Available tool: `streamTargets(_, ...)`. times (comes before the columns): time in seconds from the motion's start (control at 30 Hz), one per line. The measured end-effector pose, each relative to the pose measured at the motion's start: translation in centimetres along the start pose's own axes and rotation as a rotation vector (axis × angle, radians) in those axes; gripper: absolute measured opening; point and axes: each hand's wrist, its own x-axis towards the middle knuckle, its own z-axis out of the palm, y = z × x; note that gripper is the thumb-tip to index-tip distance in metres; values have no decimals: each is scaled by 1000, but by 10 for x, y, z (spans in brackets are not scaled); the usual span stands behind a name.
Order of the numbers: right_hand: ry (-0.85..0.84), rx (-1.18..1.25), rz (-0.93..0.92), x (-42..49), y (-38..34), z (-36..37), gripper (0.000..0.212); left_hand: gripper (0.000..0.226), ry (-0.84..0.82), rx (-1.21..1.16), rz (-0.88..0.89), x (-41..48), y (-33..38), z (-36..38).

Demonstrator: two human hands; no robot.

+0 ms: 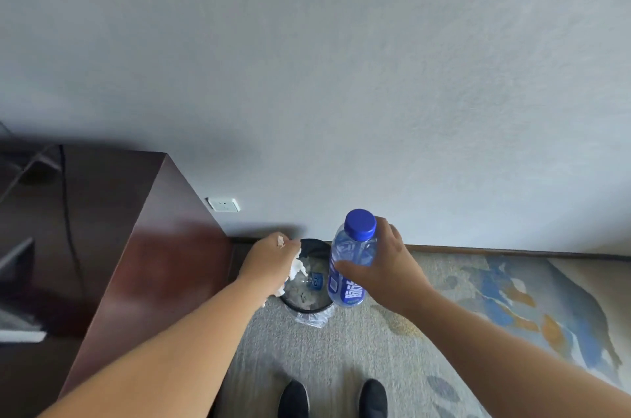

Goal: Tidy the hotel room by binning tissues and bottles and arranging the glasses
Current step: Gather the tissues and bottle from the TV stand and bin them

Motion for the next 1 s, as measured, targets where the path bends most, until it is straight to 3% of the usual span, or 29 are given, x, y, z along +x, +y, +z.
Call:
streamTargets(0.5,-115,-26,36,94,114,94,60,23,159,-70,-234,94,-87,99)
streamTargets(0.73,-155,-25,54,108,117,108,60,57,117,-66,-250,110,-92,102)
streamTargets(1.0,-170,-20,69,117,114,110,60,43,114,1,-282,116,-93,80)
